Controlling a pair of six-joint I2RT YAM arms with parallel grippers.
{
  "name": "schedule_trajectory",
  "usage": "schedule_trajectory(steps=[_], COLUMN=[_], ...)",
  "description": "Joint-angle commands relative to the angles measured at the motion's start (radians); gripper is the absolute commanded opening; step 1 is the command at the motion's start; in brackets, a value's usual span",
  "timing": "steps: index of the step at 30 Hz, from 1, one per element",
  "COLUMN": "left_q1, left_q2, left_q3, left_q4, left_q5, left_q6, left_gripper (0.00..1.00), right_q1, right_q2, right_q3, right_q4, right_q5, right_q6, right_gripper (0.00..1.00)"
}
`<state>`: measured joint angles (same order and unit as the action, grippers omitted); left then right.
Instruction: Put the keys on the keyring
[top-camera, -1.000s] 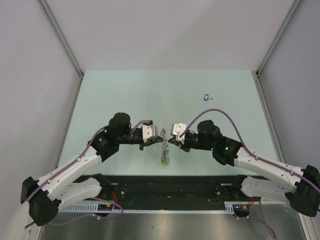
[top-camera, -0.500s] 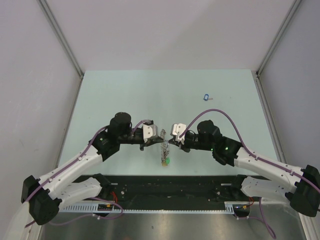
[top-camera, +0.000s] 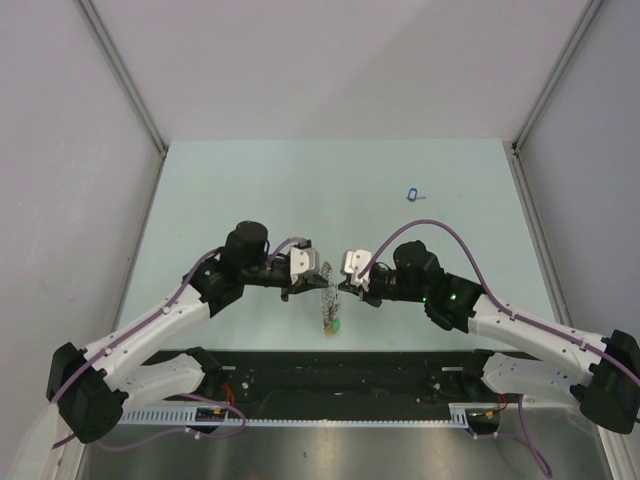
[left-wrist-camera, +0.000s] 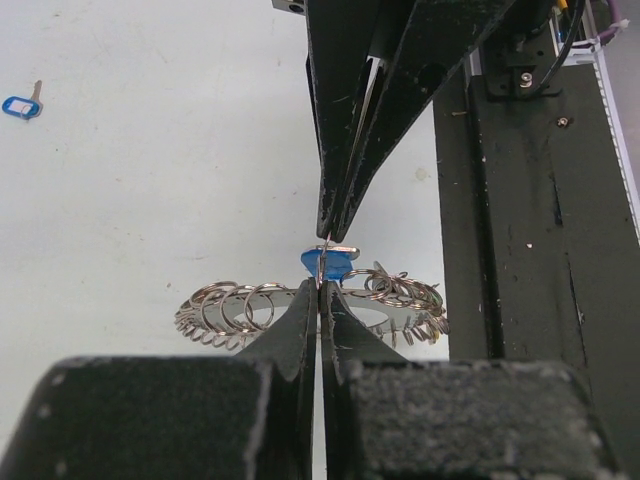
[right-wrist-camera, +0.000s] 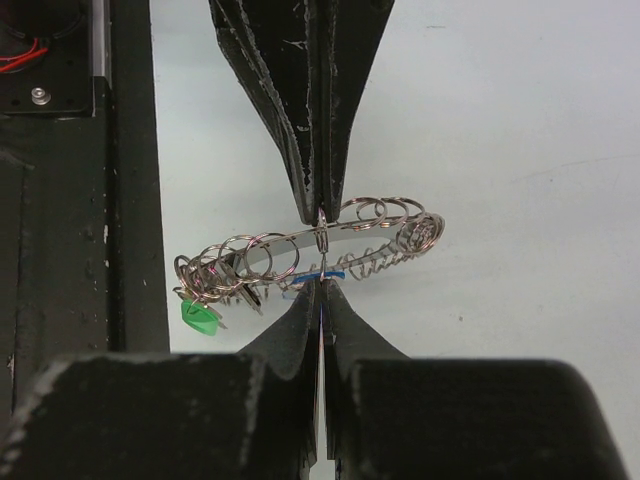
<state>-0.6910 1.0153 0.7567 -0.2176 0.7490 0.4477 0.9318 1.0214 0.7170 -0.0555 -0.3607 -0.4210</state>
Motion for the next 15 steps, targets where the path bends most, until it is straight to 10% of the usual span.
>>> schedule_trajectory(steps=[1,15], left_q1=[0.001,0.001], left_q2=[0.008,0.022], left_q3=[0.052,0.058], left_q4=[0.017,0.024], left_q5=[0.072,0.034], left_q6=[0.032,0.008], left_gripper=[0.00,0.00], right_q1=[0.006,0.009], right_q2=[-0.023,-0.020], right_q3=[0.012,0.016], right_q4=[0.077,0.072], right_q5=[-0.072,-0.058], right_q6=[-0.010,-0.004], right_gripper=[0.00,0.00])
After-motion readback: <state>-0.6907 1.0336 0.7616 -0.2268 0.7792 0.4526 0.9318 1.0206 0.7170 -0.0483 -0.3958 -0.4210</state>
